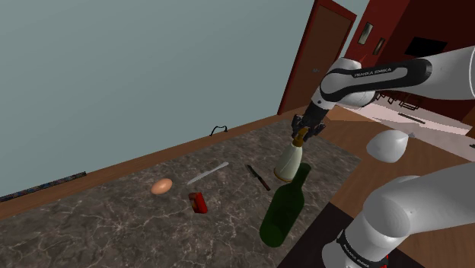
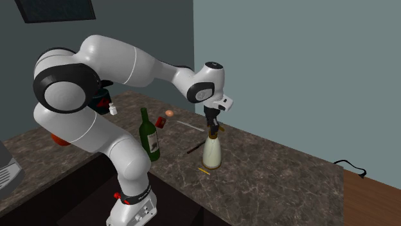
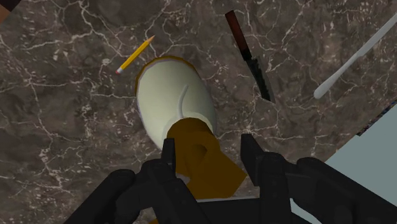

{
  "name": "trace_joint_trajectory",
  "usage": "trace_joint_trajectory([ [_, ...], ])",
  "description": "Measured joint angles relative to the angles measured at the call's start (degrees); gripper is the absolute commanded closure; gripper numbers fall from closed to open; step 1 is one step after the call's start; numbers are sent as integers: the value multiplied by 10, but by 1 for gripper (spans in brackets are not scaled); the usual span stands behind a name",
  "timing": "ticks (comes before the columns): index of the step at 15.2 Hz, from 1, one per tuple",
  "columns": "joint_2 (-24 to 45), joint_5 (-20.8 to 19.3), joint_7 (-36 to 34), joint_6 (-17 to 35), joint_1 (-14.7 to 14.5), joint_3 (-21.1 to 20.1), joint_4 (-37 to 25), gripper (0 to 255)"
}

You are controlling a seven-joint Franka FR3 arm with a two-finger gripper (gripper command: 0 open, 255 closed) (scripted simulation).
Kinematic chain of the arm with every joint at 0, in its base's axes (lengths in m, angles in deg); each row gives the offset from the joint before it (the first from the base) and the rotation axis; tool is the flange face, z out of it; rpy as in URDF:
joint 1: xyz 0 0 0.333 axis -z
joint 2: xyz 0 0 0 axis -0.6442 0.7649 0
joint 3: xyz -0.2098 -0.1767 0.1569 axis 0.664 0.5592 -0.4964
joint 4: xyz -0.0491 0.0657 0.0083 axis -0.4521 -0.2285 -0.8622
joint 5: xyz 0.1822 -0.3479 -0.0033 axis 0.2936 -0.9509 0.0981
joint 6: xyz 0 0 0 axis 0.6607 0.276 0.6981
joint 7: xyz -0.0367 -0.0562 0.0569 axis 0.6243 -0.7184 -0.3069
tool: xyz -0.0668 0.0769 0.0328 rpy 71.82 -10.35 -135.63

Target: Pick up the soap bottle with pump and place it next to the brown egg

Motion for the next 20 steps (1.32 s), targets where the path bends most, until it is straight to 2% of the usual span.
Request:
trace_joint_trajectory([
  [6,-14,-1,-7,-34,0,-4,-20,255],
  [20,-33,-4,-18,-148,1,-11,-115,255],
])
